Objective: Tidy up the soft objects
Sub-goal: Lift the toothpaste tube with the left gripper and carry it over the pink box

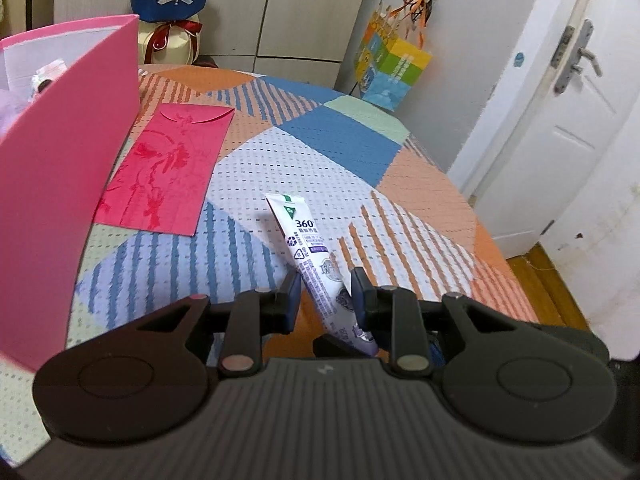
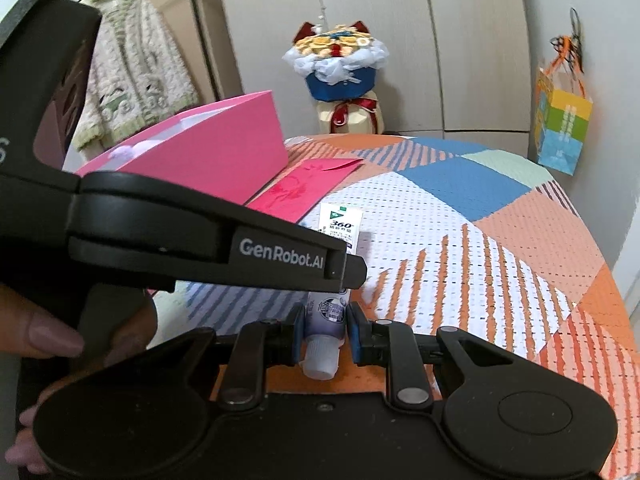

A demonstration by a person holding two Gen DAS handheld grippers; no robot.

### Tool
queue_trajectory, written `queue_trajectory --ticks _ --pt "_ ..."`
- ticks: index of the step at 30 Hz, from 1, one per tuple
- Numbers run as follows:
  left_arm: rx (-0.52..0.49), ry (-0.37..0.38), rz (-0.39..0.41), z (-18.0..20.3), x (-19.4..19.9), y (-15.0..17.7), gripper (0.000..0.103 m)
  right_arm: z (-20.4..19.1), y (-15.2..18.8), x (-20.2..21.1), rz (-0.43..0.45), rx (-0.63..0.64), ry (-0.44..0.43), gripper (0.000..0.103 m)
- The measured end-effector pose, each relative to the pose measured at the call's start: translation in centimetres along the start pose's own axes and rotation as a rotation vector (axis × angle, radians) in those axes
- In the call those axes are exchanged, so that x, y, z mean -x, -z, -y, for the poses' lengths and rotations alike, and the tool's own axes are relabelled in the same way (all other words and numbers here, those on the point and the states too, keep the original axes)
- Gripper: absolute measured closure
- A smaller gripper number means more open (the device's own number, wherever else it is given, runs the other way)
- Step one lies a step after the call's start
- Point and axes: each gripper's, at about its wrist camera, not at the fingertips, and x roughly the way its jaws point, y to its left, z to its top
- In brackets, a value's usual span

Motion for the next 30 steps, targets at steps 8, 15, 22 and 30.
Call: queue_trajectory --ticks 8,15,22,30 --pt "0.043 0.128 0.039 -1.3 5.8 -0.1 0.075 -2.1 -1.7 4.3 -0.014 0.151 -0.052 0.077" --pt "0.078 0.168 0.154 -3.6 12.3 -1.7 0.075 -5.7 -5.3 7.5 0.046 0.282 -0.105 0.076" --pt "0.078 0.104 0.233 -6.6 17.3 -4.3 0.075 -9.2 -9.7 7.5 0.094 0.321 -0.196 0.077" --pt "0.137 0.011 0.245 -12.7 19.0 -7.6 0.076 -12.8 -13.6 2.8 0.101 0.256 -0.313 0.076"
